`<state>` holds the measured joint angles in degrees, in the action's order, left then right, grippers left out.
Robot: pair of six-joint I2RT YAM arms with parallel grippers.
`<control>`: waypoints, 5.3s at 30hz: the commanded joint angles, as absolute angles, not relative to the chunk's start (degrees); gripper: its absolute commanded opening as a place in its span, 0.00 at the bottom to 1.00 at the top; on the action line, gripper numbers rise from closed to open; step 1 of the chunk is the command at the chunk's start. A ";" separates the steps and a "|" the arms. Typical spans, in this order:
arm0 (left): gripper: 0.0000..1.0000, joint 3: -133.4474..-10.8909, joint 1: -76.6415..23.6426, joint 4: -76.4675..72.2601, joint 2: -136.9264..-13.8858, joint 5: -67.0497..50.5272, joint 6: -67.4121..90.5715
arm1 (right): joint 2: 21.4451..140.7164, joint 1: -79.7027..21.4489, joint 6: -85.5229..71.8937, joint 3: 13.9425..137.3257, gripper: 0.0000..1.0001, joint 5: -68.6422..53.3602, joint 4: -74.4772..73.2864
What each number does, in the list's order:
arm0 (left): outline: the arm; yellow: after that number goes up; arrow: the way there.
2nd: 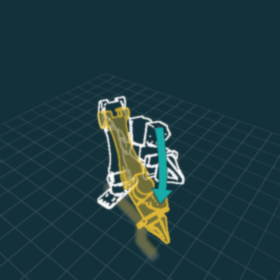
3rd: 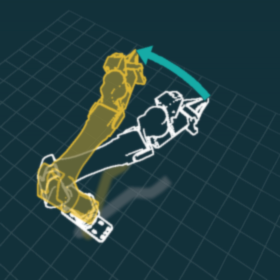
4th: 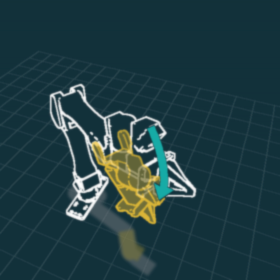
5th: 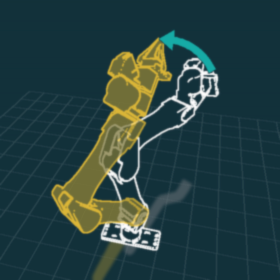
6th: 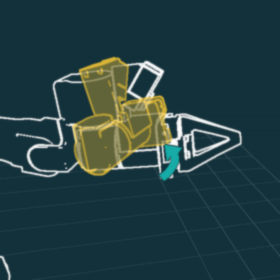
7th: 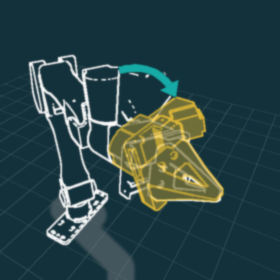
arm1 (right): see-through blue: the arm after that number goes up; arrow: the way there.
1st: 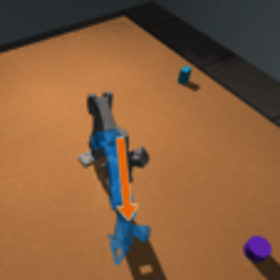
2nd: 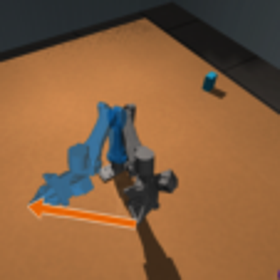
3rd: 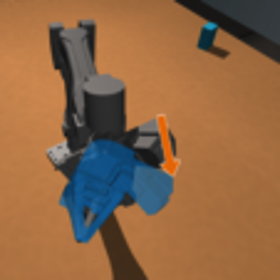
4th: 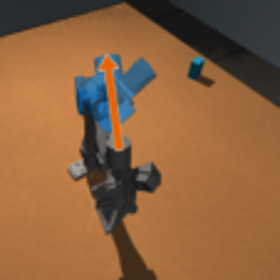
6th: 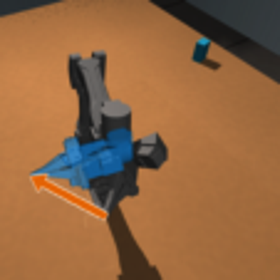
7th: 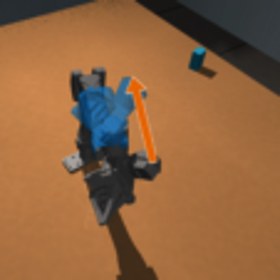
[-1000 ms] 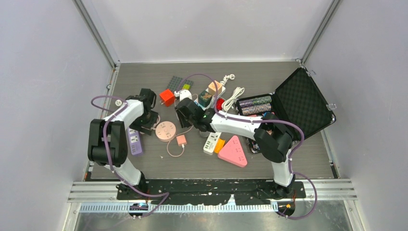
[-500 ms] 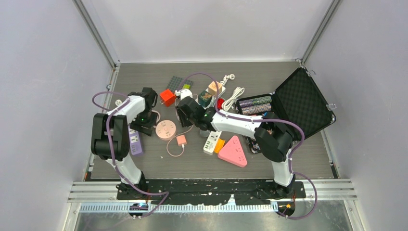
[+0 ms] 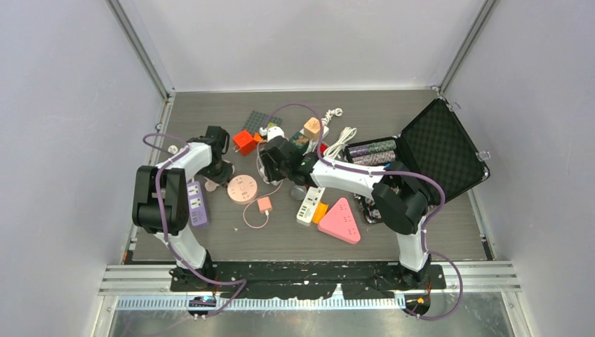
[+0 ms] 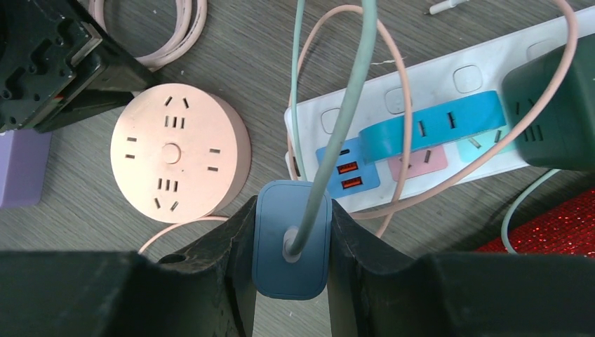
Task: Insert the plug
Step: Adjust the socket at the center of the board, then insert the plug into the socket.
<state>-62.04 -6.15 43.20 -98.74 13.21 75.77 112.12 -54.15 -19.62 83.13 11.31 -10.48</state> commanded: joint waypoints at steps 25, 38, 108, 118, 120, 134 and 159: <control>0.02 -69.67 -3.91 39.91 -100.12 -5.86 20.65 | 111.24 -58.76 -3.74 85.77 0.05 -7.55 -0.57; 0.76 -73.19 -2.31 44.38 -93.02 2.10 23.55 | 112.97 -60.20 3.02 85.39 0.05 -9.58 -0.37; 0.60 -65.31 5.78 54.40 -64.38 -3.96 26.60 | 132.18 -56.51 6.30 107.68 0.05 -14.96 -13.69; 0.60 -64.87 5.80 54.32 -64.64 -3.71 26.50 | 132.80 -56.51 6.06 105.48 0.05 -14.83 -10.62; 0.60 -64.88 5.80 54.31 -64.73 -3.69 26.47 | 132.23 -56.57 6.13 102.86 0.05 -14.62 -7.94; 0.60 -64.84 5.85 54.21 -65.04 -3.78 26.38 | 131.38 -59.43 5.97 91.95 0.05 -8.07 -4.44; 0.61 -64.44 6.42 54.44 -63.90 -3.10 25.22 | 127.98 -58.61 -1.39 111.50 0.80 -9.89 -18.49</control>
<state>-64.77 5.82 54.74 -65.14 -3.14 26.46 129.73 -58.76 0.49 107.33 -8.49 -14.35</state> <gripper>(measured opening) 0.609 0.822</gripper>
